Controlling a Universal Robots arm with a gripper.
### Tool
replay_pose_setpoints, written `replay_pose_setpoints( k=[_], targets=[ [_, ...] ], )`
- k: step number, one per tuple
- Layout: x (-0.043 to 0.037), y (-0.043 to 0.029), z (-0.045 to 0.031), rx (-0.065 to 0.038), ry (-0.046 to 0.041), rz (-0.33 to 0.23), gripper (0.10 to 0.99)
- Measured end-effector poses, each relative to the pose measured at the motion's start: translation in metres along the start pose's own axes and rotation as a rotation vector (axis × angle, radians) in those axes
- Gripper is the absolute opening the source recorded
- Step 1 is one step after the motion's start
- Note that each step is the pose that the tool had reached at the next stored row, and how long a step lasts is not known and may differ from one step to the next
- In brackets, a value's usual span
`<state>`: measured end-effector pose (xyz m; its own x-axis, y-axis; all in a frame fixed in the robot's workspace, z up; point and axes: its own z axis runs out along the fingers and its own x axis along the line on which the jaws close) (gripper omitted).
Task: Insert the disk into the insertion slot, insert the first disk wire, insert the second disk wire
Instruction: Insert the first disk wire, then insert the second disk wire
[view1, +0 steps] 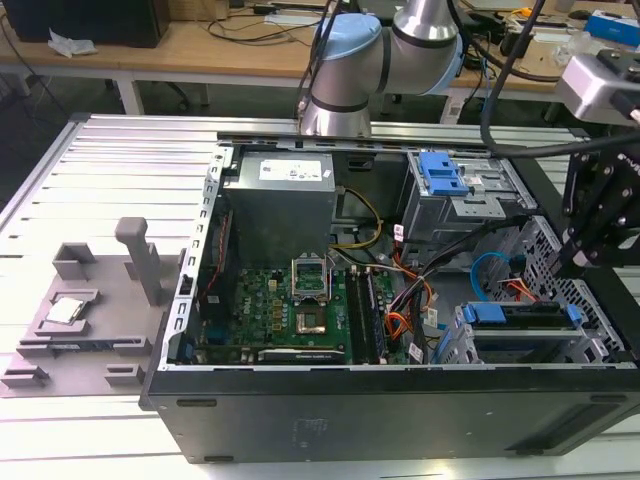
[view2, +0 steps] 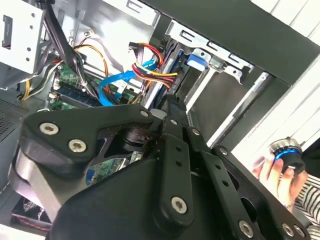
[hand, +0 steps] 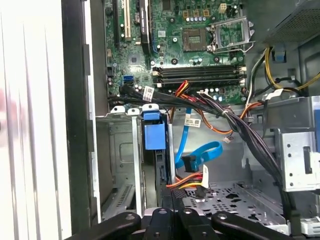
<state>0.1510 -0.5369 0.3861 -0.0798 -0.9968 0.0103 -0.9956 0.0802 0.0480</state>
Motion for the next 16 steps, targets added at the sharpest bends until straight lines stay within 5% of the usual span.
replay_pose_setpoints(
  k=[15,16],
  targets=[
    [0.0000,0.0001,-0.0017,0.000,0.0000,-0.001,0.106],
    [0.0000,0.0000,-0.0018,0.000,0.0018,-0.032,0.106]
  ],
)
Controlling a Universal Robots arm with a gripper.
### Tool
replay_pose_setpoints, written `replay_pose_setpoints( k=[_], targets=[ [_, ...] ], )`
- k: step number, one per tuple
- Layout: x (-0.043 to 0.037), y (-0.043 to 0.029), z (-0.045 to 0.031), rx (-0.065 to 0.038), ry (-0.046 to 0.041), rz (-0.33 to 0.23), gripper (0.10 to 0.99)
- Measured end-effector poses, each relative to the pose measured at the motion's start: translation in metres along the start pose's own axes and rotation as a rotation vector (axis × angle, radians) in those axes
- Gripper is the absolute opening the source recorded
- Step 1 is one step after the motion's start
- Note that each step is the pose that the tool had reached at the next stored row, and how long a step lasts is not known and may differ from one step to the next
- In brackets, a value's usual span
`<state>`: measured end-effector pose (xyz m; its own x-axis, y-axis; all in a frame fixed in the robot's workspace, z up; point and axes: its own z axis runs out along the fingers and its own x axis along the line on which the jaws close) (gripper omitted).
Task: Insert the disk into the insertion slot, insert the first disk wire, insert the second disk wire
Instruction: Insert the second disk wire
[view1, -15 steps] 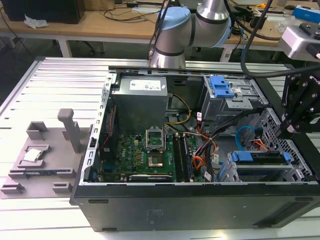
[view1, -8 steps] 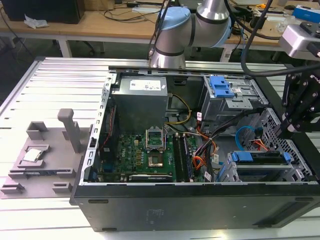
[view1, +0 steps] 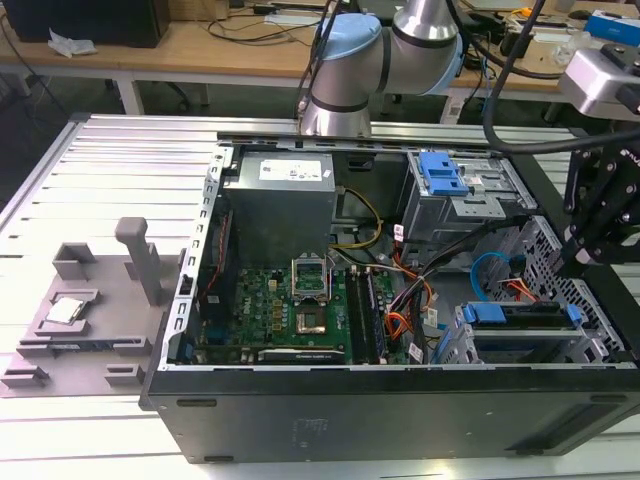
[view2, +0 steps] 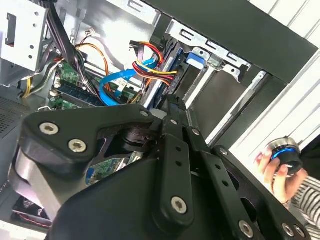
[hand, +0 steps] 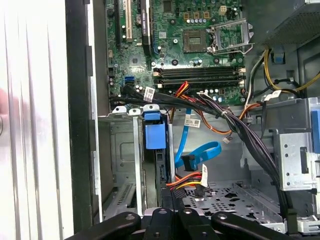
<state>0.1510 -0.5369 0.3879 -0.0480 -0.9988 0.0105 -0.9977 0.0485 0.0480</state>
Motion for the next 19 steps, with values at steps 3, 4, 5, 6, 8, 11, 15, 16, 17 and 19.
replay_pose_setpoints(
  k=[3,4,5,6,8,11,15,16,17,19],
  targets=[
    [0.0000,0.0000,0.0001,0.001,0.0037,-0.083,0.106],
    [0.0000,0.0000,0.0000,0.001,0.0059,-0.125,0.106],
    [0.0000,0.0000,0.0001,0.001,0.0059,-0.126,0.106],
    [0.0000,0.0000,0.0001,0.001,0.0059,-0.126,0.106],
    [0.0000,0.0000,0.0001,0.001,0.0058,-0.126,0.106],
    [0.0000,0.0000,0.0001,0.001,0.0059,-0.126,0.169],
    [-0.0002,0.0001,-0.0006,0.001,0.0059,-0.126,0.424],
    [-0.0005,0.0002,-0.0025,0.001,0.0060,-0.126,0.424],
    [-0.0008,0.0003,-0.0046,0.001,0.0059,-0.126,0.424],
    [-0.0025,0.0008,-0.0119,0.001,0.0058,-0.126,0.424]
  ],
)
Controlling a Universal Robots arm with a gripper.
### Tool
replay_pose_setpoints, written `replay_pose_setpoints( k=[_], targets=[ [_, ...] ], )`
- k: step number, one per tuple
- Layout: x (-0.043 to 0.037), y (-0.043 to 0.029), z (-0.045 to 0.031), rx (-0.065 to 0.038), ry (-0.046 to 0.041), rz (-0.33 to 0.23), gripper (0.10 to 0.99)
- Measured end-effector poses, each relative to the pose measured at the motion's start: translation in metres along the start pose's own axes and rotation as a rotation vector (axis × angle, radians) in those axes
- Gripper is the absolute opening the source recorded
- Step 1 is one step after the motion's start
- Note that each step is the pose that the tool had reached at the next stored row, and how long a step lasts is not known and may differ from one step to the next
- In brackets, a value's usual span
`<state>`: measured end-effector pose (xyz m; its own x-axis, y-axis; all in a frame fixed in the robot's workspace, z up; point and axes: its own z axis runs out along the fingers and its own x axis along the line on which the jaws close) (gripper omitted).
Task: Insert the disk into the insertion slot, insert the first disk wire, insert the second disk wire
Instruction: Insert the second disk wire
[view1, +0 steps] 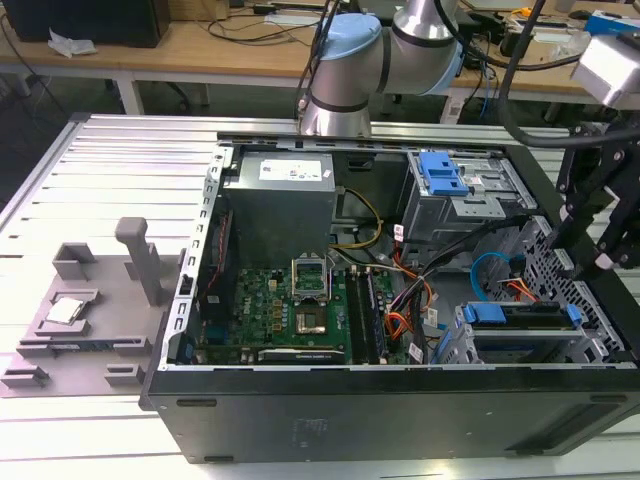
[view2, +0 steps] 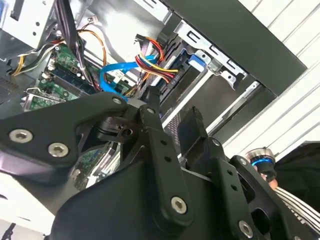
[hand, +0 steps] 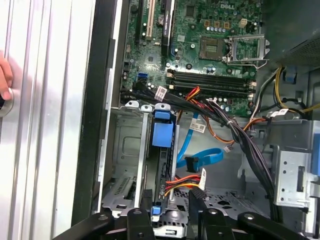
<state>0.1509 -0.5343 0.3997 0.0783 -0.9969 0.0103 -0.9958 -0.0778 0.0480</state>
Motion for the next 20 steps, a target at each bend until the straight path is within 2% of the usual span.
replay_pose_setpoints(
  k=[5,7,9,12,14,16,17,20],
  targets=[
    [-0.0109,0.0050,-0.0011,0.000,-0.0008,0.000,0.424],
    [-0.0203,0.0105,-0.0009,0.000,-0.0002,0.000,0.424],
    [-0.0258,0.0124,-0.0009,0.000,-0.0001,0.000,0.424],
    [-0.0286,0.0159,0.0014,0.000,0.0000,-0.003,0.424],
    [-0.0292,0.0229,0.0088,0.000,0.0002,-0.004,0.424],
    [-0.0296,0.0264,0.0133,0.000,0.0004,-0.005,0.424],
    [-0.0297,0.0289,0.0181,0.000,0.0002,-0.006,0.424],
    [-0.0291,0.0297,0.0245,0.000,0.0011,-0.013,0.424]
  ],
)
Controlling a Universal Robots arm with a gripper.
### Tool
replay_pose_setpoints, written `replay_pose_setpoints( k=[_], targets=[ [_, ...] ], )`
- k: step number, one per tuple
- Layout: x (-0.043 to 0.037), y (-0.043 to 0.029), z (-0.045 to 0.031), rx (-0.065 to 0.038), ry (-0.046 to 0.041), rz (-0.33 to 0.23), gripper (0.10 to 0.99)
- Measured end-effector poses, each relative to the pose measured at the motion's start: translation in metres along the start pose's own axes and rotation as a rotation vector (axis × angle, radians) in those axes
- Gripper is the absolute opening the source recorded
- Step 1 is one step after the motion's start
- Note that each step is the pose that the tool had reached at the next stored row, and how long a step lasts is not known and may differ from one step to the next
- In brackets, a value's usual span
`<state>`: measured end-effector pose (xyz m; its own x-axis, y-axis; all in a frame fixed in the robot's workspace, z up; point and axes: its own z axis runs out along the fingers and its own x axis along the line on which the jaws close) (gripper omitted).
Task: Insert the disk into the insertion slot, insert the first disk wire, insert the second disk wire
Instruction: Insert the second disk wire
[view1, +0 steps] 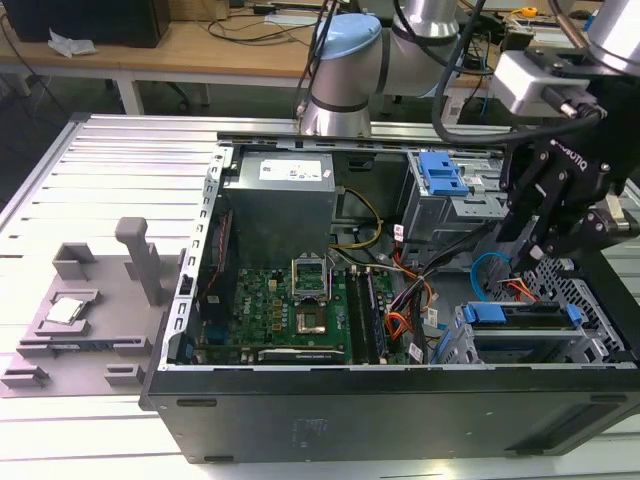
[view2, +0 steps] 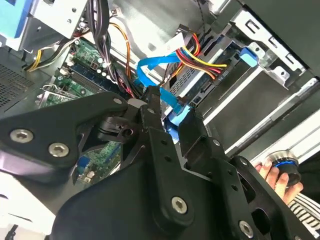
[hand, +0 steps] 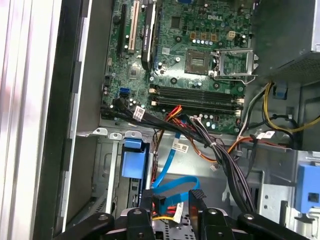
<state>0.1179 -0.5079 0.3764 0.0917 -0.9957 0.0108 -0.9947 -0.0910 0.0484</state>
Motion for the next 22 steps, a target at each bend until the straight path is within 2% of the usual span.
replay_pose_setpoints(
  k=[2,5,9,11,12,13,19,20,22],
  targets=[
    [0.0001,-0.0001,0.0044,-0.001,0.0084,-0.021,0.424],
    [0.0001,-0.0002,0.0065,-0.001,0.0121,-0.025,0.424],
    [0.0001,-0.0002,0.0075,-0.001,0.0126,-0.025,0.408],
    [0.0001,-0.0003,0.0078,-0.001,0.0129,-0.025,0.278],
    [0.0001,-0.0003,0.0080,-0.001,0.0130,-0.025,0.278],
    [0.0001,-0.0003,0.0081,-0.001,0.0132,-0.025,0.212],
    [0.0001,-0.0003,0.0095,-0.001,0.0144,-0.025,0.212],
    [0.0005,-0.0003,0.0097,-0.001,0.0144,-0.025,0.286],
    [0.0007,-0.0003,0.0096,-0.003,0.0338,-0.024,0.286]
  ],
)
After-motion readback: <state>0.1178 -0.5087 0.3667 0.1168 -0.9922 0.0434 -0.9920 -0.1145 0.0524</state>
